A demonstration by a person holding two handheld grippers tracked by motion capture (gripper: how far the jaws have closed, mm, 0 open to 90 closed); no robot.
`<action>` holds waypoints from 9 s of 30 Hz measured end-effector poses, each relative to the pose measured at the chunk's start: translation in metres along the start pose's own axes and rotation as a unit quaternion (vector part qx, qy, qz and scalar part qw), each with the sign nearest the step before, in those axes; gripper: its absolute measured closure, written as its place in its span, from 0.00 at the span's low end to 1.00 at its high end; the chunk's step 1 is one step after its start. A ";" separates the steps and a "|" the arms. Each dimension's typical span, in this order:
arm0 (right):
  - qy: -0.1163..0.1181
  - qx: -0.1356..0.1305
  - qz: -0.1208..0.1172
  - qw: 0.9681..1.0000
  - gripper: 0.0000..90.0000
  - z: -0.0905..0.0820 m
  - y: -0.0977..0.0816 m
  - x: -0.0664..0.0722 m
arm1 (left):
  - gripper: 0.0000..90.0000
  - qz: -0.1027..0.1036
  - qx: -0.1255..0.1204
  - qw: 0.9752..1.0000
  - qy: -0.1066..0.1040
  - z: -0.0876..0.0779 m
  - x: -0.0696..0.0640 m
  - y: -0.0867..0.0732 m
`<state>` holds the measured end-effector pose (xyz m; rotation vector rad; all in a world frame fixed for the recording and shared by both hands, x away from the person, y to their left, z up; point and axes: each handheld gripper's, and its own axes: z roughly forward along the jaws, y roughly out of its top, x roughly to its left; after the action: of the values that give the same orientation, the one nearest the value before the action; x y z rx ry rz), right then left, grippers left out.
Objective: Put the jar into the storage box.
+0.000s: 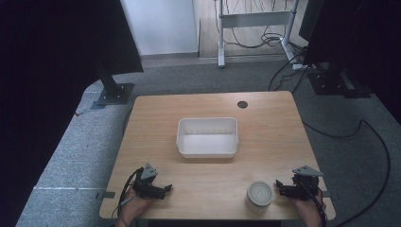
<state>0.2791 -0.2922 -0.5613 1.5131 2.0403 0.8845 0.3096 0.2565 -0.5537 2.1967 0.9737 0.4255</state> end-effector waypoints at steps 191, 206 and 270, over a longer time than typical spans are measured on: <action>0.137 -0.057 -0.124 0.981 0.11 -0.020 0.052 0.131 | 0.05 -0.025 -0.004 0.999 0.025 -0.003 0.001 -0.002; 0.150 -0.060 -0.130 0.978 0.11 -0.008 0.076 0.140 | 0.05 -0.025 -0.005 0.999 0.024 -0.003 0.001 -0.003; 0.156 -0.079 -0.123 0.977 0.11 0.048 0.163 0.182 | 0.04 -0.026 -0.004 0.999 0.025 -0.002 0.001 -0.002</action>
<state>0.3664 -0.0757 -0.4735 1.0625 2.2509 1.2096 0.3078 0.2591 -0.5537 2.1573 1.0521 0.4625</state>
